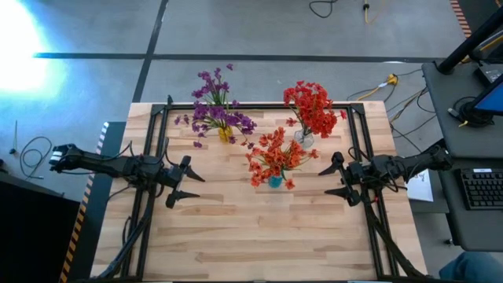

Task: Sort flowers into vase by color
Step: Return to Home Position

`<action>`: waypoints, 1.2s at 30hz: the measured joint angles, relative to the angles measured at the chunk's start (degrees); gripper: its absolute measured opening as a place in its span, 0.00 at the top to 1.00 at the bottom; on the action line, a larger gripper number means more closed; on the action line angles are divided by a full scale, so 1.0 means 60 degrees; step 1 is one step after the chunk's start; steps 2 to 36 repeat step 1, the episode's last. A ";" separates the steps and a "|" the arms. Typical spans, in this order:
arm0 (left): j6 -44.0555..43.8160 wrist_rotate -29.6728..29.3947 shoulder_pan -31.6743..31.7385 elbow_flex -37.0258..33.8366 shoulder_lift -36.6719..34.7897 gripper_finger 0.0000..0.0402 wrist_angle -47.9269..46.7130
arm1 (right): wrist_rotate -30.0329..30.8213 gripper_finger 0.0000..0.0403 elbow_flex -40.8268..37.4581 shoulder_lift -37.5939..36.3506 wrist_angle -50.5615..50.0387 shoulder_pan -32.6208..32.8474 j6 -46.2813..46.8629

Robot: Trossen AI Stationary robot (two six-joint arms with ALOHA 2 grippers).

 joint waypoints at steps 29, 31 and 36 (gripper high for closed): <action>0.0001 -0.0001 -0.0001 0.0000 0.0000 0.35 0.0000 | 0.0002 0.23 0.0000 0.0000 0.0000 -0.0004 0.0000; 0.0001 -0.0001 -0.0001 0.0000 0.0000 0.35 0.0000 | 0.0002 0.23 0.0000 0.0000 0.0000 -0.0004 0.0000; 0.0001 -0.0001 -0.0001 0.0000 0.0000 0.35 0.0000 | 0.0002 0.23 0.0000 0.0000 0.0000 -0.0004 0.0000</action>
